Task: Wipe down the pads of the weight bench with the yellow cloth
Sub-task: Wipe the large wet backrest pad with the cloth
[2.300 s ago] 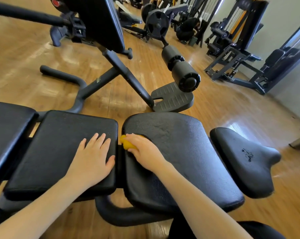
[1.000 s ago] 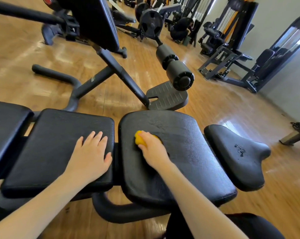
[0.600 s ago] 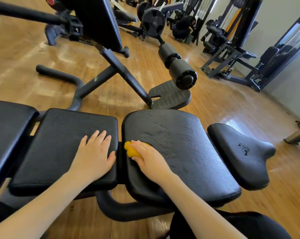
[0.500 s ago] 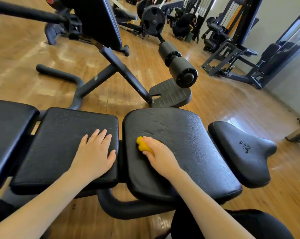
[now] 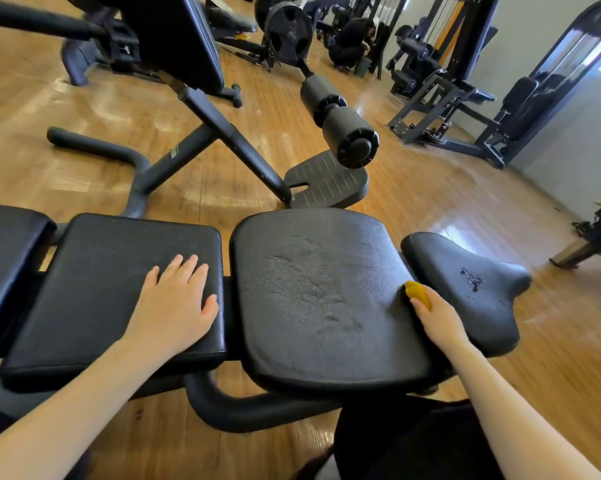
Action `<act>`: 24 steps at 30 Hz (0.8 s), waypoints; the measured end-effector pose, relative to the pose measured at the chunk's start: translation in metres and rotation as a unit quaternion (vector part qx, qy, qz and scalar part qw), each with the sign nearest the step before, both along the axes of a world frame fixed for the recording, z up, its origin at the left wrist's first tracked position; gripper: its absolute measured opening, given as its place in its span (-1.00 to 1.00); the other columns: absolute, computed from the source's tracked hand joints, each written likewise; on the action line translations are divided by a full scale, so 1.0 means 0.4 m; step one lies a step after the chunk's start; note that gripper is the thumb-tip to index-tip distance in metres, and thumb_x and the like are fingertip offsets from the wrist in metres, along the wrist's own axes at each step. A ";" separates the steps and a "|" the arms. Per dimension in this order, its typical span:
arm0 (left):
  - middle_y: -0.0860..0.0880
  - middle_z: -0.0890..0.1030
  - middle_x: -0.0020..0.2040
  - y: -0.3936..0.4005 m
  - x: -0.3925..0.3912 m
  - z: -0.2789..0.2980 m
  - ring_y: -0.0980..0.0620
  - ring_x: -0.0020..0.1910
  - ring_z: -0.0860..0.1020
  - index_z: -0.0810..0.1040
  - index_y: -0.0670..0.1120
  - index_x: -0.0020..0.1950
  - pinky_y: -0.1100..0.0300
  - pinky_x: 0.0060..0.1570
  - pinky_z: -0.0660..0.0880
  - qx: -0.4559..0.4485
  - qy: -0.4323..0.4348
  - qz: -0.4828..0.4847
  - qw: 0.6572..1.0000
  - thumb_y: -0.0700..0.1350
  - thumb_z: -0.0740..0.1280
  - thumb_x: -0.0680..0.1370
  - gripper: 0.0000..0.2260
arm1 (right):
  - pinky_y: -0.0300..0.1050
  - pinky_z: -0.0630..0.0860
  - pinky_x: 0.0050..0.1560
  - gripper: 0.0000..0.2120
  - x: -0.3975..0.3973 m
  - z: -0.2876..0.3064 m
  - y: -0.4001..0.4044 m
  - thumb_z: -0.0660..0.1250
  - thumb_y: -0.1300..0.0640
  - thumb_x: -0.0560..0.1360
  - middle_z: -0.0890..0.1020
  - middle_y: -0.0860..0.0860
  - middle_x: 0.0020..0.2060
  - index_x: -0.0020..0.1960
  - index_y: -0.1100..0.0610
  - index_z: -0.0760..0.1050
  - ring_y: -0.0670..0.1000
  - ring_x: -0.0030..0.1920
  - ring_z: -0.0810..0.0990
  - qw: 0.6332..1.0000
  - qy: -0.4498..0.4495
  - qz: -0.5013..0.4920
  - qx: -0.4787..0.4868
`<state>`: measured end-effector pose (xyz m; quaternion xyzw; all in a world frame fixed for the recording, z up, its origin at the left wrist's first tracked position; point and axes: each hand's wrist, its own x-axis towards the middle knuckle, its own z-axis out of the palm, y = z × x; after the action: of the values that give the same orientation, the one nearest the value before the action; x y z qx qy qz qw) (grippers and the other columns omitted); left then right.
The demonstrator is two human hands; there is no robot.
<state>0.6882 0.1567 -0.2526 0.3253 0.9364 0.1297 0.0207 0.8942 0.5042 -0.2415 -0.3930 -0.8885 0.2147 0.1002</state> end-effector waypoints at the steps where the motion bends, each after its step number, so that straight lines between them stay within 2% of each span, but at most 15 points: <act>1: -0.08 0.13 0.51 0.000 -0.001 0.000 -0.04 0.49 0.04 0.14 -0.12 0.48 -0.04 0.42 0.03 -0.001 0.000 0.000 1.000 0.05 0.09 0.57 -0.48 | -0.11 0.30 0.27 -0.68 0.016 -0.002 0.003 0.23 0.13 0.55 0.52 0.04 0.26 0.29 0.11 0.43 0.09 0.27 0.46 1.000 -0.006 -0.015 0.001; 6: -0.09 0.15 0.50 0.004 0.002 0.001 -0.06 0.49 0.06 0.15 -0.13 0.48 -0.05 0.41 0.04 -0.002 0.004 -0.001 1.000 0.05 0.09 0.57 -0.48 | -0.05 0.34 0.23 -0.66 0.012 0.003 -0.022 0.21 0.13 0.55 0.51 0.11 0.27 0.31 0.12 0.42 0.16 0.26 0.46 0.998 -0.030 -0.058 0.017; 8: -0.09 0.15 0.50 0.005 0.002 0.002 -0.06 0.49 0.06 0.15 -0.13 0.48 -0.05 0.41 0.05 -0.002 0.004 -0.001 1.000 0.05 0.09 0.57 -0.48 | -0.05 0.33 0.24 -0.66 -0.027 0.012 -0.064 0.22 0.14 0.55 0.50 0.12 0.28 0.30 0.14 0.41 0.16 0.28 0.44 0.998 -0.030 -0.040 0.025; 12: -0.08 0.13 0.51 0.003 0.001 0.002 -0.04 0.49 0.04 0.12 -0.12 0.49 -0.04 0.42 0.04 -0.012 0.004 -0.002 1.000 0.06 0.07 0.58 -0.48 | -0.13 0.23 0.33 -0.62 -0.149 0.014 -0.222 0.25 0.19 0.51 0.44 0.06 0.34 0.33 0.14 0.38 0.08 0.35 0.38 0.994 -0.023 0.100 0.038; 16: -0.08 0.12 0.51 0.007 0.004 0.008 -0.04 0.49 0.03 0.12 -0.12 0.49 -0.04 0.42 0.03 -0.007 -0.001 -0.004 1.000 0.06 0.07 0.58 -0.48 | -0.15 0.09 0.42 -0.56 -0.254 0.002 -0.426 0.23 0.19 0.52 0.34 0.06 0.41 0.39 0.13 0.30 0.07 0.43 0.26 0.964 -0.030 0.261 0.045; 20: -0.08 0.12 0.51 0.002 0.001 0.007 -0.04 0.49 0.03 0.13 -0.12 0.49 -0.04 0.42 0.02 -0.007 0.000 -0.001 1.000 0.06 0.07 0.58 -0.48 | -0.19 0.00 0.44 -0.54 -0.251 0.001 -0.518 0.15 0.15 0.57 0.23 -0.03 0.46 0.45 0.05 0.18 -0.02 0.47 0.13 0.942 -0.044 0.328 0.053; 24: -0.09 0.15 0.50 -0.004 -0.005 0.004 -0.05 0.49 0.05 0.16 -0.13 0.48 -0.05 0.41 0.04 -0.001 0.003 -0.002 1.000 0.05 0.09 0.57 -0.49 | -0.23 0.02 0.43 -0.56 -0.207 -0.008 -0.486 0.19 0.14 0.55 0.29 -0.08 0.43 0.42 0.00 0.25 -0.08 0.45 0.18 0.922 -0.039 0.385 0.033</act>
<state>0.6864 0.1549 -0.2509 0.3275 0.9360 0.1278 0.0185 0.8115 0.3099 -0.2448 -0.0256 -0.9811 0.1915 -0.0118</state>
